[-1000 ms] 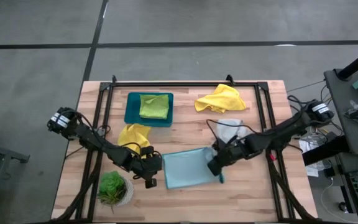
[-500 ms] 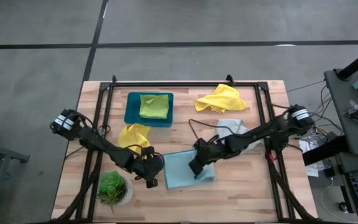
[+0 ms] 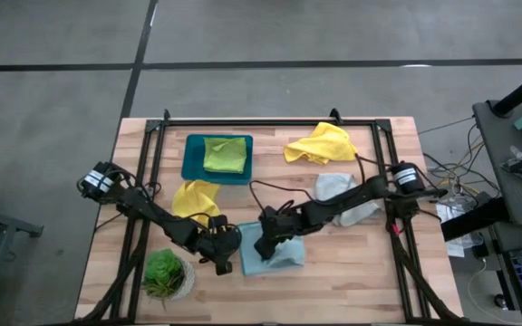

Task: Fold microfiber towels
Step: Fold the blue microfiber towel

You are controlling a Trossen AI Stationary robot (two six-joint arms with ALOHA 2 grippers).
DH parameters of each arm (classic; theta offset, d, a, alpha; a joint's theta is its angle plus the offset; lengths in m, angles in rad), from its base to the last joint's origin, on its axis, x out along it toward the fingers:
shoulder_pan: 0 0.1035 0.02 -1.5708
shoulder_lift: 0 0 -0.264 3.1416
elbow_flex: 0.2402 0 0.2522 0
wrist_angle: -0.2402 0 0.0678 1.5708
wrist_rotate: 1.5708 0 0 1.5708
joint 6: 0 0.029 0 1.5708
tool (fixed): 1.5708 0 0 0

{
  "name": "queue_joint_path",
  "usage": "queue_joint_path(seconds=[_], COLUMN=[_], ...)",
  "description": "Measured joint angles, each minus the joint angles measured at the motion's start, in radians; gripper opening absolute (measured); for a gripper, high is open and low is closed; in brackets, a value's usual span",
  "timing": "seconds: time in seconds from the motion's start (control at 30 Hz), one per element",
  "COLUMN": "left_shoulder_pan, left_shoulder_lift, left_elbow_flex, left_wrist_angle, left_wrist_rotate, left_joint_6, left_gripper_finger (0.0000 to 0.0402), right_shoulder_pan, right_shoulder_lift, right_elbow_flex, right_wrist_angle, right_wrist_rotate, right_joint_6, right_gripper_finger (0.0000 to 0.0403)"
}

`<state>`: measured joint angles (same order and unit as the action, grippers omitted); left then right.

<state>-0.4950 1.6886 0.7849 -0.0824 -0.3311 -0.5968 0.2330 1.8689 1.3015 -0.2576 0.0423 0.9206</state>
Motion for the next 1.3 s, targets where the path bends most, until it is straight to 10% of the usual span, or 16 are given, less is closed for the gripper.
queue_joint_path(seconds=[1.3], left_shoulder_pan=[-0.003], left_shoulder_lift=[0.0], left_elbow_flex=[-0.001], left_wrist_angle=[0.006], left_wrist_rotate=[-0.048], left_joint_6=[0.001], left_gripper_finger=[0.0], right_shoulder_pan=[-0.004], right_shoulder_lift=[0.014], right_elbow_flex=[0.003], right_wrist_angle=[0.062], right_wrist_rotate=[-0.016], right_joint_6=[-0.047], right_gripper_finger=[0.0041])
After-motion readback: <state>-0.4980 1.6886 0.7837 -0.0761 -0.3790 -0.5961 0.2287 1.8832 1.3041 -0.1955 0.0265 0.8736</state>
